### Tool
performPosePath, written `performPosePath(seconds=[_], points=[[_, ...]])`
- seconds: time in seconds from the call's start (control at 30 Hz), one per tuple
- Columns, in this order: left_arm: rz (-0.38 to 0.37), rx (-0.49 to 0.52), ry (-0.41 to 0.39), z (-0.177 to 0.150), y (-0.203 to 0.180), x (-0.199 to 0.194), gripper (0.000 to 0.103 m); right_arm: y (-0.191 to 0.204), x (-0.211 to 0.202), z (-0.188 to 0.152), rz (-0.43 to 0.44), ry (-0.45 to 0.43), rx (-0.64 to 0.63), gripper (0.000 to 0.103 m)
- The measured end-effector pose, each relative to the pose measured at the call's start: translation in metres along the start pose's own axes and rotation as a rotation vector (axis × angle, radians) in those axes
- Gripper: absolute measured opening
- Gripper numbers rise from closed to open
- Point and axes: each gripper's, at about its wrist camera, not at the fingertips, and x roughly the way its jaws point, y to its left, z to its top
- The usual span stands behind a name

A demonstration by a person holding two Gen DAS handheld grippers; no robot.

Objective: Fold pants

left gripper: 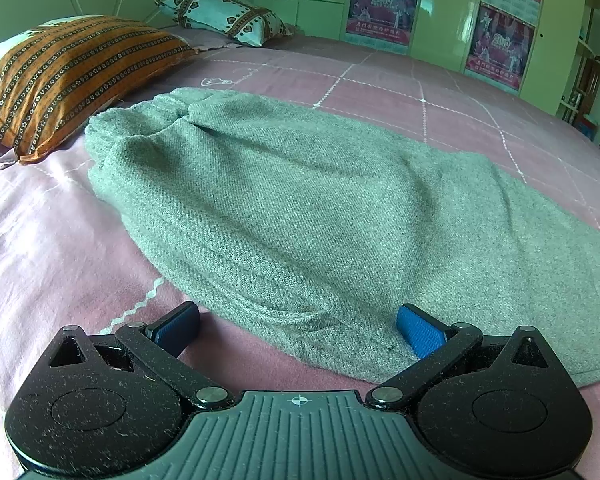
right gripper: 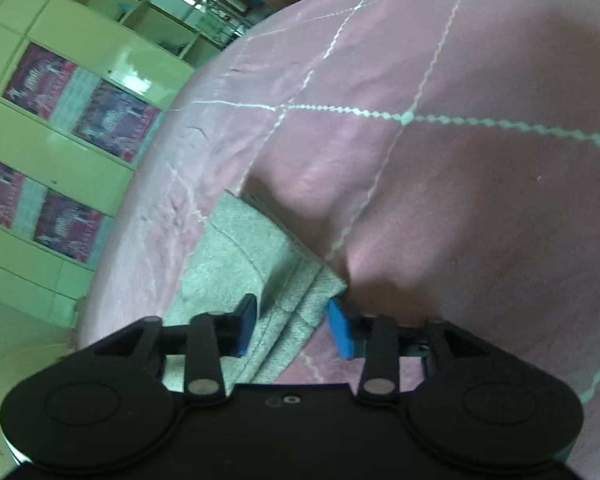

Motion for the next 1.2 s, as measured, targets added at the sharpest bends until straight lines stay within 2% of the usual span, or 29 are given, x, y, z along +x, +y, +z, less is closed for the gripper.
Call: performPosePath(seconds=[0.03, 0.1, 0.17, 0.23, 0.3, 0.33, 0.37, 0.47, 0.53, 0.57, 0.67, 0.77, 0.8, 0.87, 0.9, 0.97, 1.07, 1.1, 1.13, 1.17, 1.2], points=[[-0.001, 0.000, -0.002, 0.000, 0.001, 0.000, 0.103, 0.010, -0.009, 0.003, 0.031, -0.027, -0.067, 0.005], [-0.004, 0.002, -0.002, 0.000, 0.001, 0.000, 0.103, 0.040, -0.032, 0.008, 0.093, -0.110, -0.274, 0.004], [-0.003, 0.003, -0.004, -0.001, 0.001, 0.000, 0.103, 0.057, -0.044, 0.007, 0.084, -0.130, -0.413, 0.004], [0.002, 0.003, -0.011, -0.002, 0.000, 0.000, 0.103, 0.042, -0.028, 0.009, 0.012, -0.055, -0.397, 0.004], [0.005, 0.005, -0.011, -0.002, 0.000, -0.001, 0.103, 0.015, 0.005, 0.007, -0.104, 0.122, -0.307, 0.012], [0.003, 0.006, -0.004, 0.000, 0.000, -0.002, 0.103, 0.011, 0.000, 0.006, -0.079, 0.091, -0.277, 0.012], [0.000, 0.002, 0.004, 0.004, 0.001, -0.004, 0.103, 0.015, -0.012, 0.004, -0.069, 0.037, -0.277, 0.017], [0.000, -0.014, -0.048, 0.019, 0.004, -0.019, 0.103, 0.042, -0.042, -0.008, -0.036, -0.117, -0.358, 0.012], [0.004, -0.026, -0.081, 0.036, 0.004, -0.022, 0.103, 0.072, -0.045, -0.019, 0.045, -0.117, -0.439, 0.012], [-0.002, -0.033, -0.090, 0.047, 0.004, -0.022, 0.103, 0.088, -0.040, -0.024, 0.091, -0.087, -0.476, 0.013], [0.047, 0.010, -0.108, 0.080, 0.003, -0.016, 0.103, 0.143, -0.009, -0.047, 0.219, 0.044, -0.576, 0.016], [0.087, 0.013, -0.115, 0.103, 0.025, -0.006, 0.103, 0.216, 0.029, -0.084, 0.361, 0.177, -0.701, 0.018], [0.076, -0.008, -0.114, 0.108, 0.037, -0.004, 0.103, 0.243, 0.042, -0.100, 0.403, 0.213, -0.755, 0.021], [0.132, -0.045, -0.123, 0.116, 0.058, -0.006, 0.103, 0.291, 0.069, -0.128, 0.459, 0.283, -0.850, 0.023], [0.114, -0.083, -0.140, 0.121, 0.071, -0.012, 0.103, 0.317, 0.087, -0.146, 0.484, 0.317, -0.903, 0.024], [0.076, -0.160, -0.195, 0.129, 0.095, -0.022, 0.103, 0.355, 0.114, -0.175, 0.506, 0.371, -0.972, 0.029], [0.067, -0.110, -0.111, 0.152, 0.109, 0.005, 0.103, 0.402, 0.162, -0.213, 0.508, 0.436, -1.048, 0.031], [0.056, -0.092, -0.081, 0.158, 0.110, 0.022, 0.100, 0.412, 0.174, -0.226, 0.501, 0.451, -1.067, 0.031], [0.049, -0.080, -0.072, 0.162, 0.110, 0.035, 0.094, 0.418, 0.185, -0.235, 0.496, 0.467, -1.077, 0.031], [0.060, -0.078, -0.052, 0.164, 0.109, 0.047, 0.081, 0.425, 0.197, -0.243, 0.491, 0.483, -1.077, 0.031], [0.050, -0.090, -0.029, 0.166, 0.110, 0.060, 0.077, 0.426, 0.204, -0.250, 0.485, 0.495, -1.076, 0.031]])
